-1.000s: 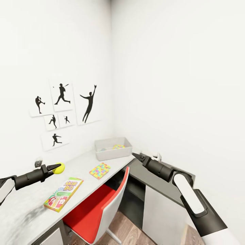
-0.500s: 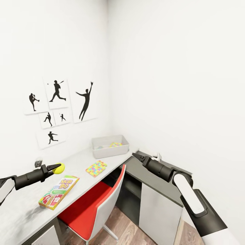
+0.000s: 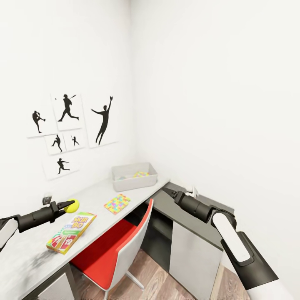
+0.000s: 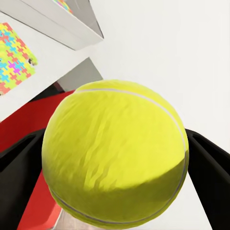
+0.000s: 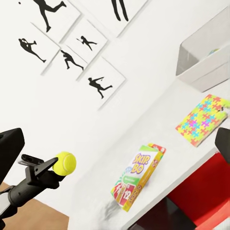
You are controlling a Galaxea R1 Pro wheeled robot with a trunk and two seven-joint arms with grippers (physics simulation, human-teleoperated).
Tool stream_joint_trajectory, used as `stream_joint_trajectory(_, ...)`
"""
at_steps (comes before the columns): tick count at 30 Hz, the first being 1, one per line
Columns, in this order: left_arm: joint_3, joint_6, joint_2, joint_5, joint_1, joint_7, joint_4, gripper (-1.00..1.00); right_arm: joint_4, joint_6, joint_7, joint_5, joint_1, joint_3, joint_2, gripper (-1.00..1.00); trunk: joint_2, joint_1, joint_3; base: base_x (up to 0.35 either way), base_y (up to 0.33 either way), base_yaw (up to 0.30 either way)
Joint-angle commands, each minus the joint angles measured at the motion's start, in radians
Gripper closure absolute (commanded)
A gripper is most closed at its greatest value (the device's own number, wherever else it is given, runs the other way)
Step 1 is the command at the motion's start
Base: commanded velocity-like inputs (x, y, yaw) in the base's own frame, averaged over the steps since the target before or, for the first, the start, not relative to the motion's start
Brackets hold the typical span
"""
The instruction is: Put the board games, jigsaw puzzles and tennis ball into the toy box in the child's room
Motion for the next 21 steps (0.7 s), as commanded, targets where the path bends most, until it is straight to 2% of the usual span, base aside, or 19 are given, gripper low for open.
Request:
stream_joint_trajectory(1,0.002,0.006,0.000,0.001,0.000,-0.002,0.000,1.00,0.000,0.002,0.002,0.000,0.000,0.001,-0.001,-1.00,-0.001,0.000,-0.002,0.000,0.000,0.000)
stream_joint_trajectory(5,0.002,0.006,0.002,0.001,0.000,-0.022,0.000,1.00,-0.001,0.002,0.002,0.000,0.000,0.001,-0.001,-1.00,-0.001,0.000,-0.009,0.000,0.000,0.000)
stream_joint_trajectory(11,0.003,0.008,0.021,0.001,-0.001,-0.093,-0.001,1.00,-0.016,0.005,0.001,0.000,0.000,0.005,-0.001,-1.00,-0.001,0.000,-0.019,0.000,0.000,0.000)
stream_joint_trajectory(15,0.005,0.025,0.027,0.004,-0.010,-0.113,-0.006,1.00,-0.036,0.009,0.001,0.000,0.000,0.015,0.003,-1.00,-0.001,0.000,-0.025,0.000,0.000,0.000)
stream_joint_trajectory(18,0.006,0.080,0.037,0.007,-0.016,-0.118,-0.028,1.00,-0.041,0.010,0.001,0.000,0.000,0.035,0.008,-1.00,-0.001,0.000,-0.030,0.000,0.000,0.000)
stream_joint_trajectory(21,0.006,0.152,0.046,0.006,-0.047,-0.115,-0.057,1.00,-0.043,0.023,-0.002,0.001,-0.001,0.053,0.012,-1.00,-0.001,0.000,-0.035,0.000,0.000,0.000)
